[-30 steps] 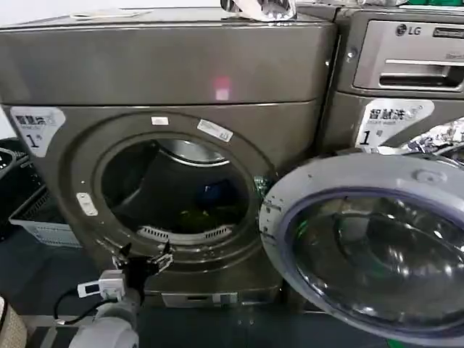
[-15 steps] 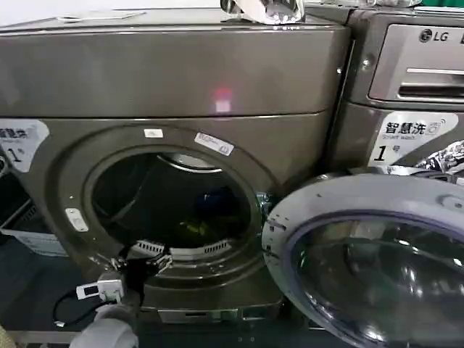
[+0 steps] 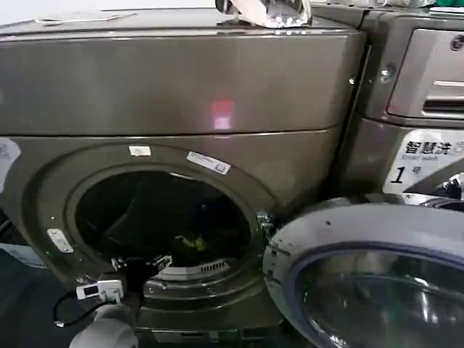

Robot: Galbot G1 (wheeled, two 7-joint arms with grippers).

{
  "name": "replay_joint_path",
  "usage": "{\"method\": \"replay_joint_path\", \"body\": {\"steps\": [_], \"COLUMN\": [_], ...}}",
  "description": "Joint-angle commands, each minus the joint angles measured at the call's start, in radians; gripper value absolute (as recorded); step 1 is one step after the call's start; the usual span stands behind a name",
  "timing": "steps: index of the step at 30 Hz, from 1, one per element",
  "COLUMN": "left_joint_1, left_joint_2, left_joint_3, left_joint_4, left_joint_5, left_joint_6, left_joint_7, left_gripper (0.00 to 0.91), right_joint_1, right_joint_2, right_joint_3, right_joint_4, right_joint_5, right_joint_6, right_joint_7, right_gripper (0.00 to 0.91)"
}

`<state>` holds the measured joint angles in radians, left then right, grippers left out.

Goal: Grasp the clothes from the dryer.

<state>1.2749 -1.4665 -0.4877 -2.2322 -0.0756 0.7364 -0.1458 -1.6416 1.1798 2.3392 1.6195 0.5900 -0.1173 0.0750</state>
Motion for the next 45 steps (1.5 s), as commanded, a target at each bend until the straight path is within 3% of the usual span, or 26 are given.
{"method": "replay_joint_path", "body": {"steps": [1, 15, 20, 21, 22, 24, 30, 33, 38, 45], "left_joint_1": [-0.074, -0.346, -0.408, -0.419, -0.419, -0.416, -0.482, -0.506, -0.518, -0.577], "left_joint_2": [-0.007, -0.007, -0.002, 0.001, 0.014, 0.043, 0.056, 0.074, 0.088, 0.089], "left_joint_3": [0.006, 0.006, 0.033, 0.037, 0.045, 0.046, 0.044, 0.042, 0.078, 0.130], "left_joint_4": [0.077, 0.365, 0.424, 0.435, 0.438, 0.430, 0.439, 0.435, 0.436, 0.502], "left_joint_5": [0.022, -0.006, 0.300, 0.538, 0.700, 0.993, 1.335, 1.340, 1.323, 1.273], "left_joint_6": [0.049, 0.049, 0.049, 0.049, 0.010, -0.186, -0.437, -0.598, -0.720, -0.755], "left_joint_7": [0.007, 0.009, 0.301, 0.453, 0.572, 0.876, 1.198, 1.411, 1.494, 1.495], "left_gripper": [0.907, 0.907, 0.907, 0.907, 0.907, 0.907, 0.907, 0.907, 0.907, 0.907], "right_joint_1": [0.003, 0.036, 0.047, 0.047, 0.046, 0.044, 0.037, 0.039, 0.043, 0.046], "right_joint_2": [0.001, 0.010, 0.019, 0.021, 0.023, 0.022, 0.023, 0.030, 0.042, 0.041], "right_joint_3": [-0.008, -0.050, -0.066, -0.068, -0.069, -0.070, -0.066, -0.067, -0.077, -0.080], "right_joint_4": [0.006, 0.031, 0.029, 0.030, 0.031, 0.030, 0.031, 0.035, 0.035, 0.035], "right_joint_5": [0.002, 0.000, -0.010, -0.011, -0.011, -0.011, -0.012, -0.012, -0.019, -0.024], "right_joint_6": [0.009, 0.011, 0.016, 0.016, 0.017, 0.018, 0.021, 0.021, 0.034, 0.034], "right_joint_7": [0.000, 0.001, 0.000, 0.000, -0.001, -0.001, -0.003, -0.004, -0.008, -0.008], "right_gripper": [0.907, 0.907, 0.907, 0.907, 0.907, 0.907, 0.907, 0.907, 0.907, 0.907]}}
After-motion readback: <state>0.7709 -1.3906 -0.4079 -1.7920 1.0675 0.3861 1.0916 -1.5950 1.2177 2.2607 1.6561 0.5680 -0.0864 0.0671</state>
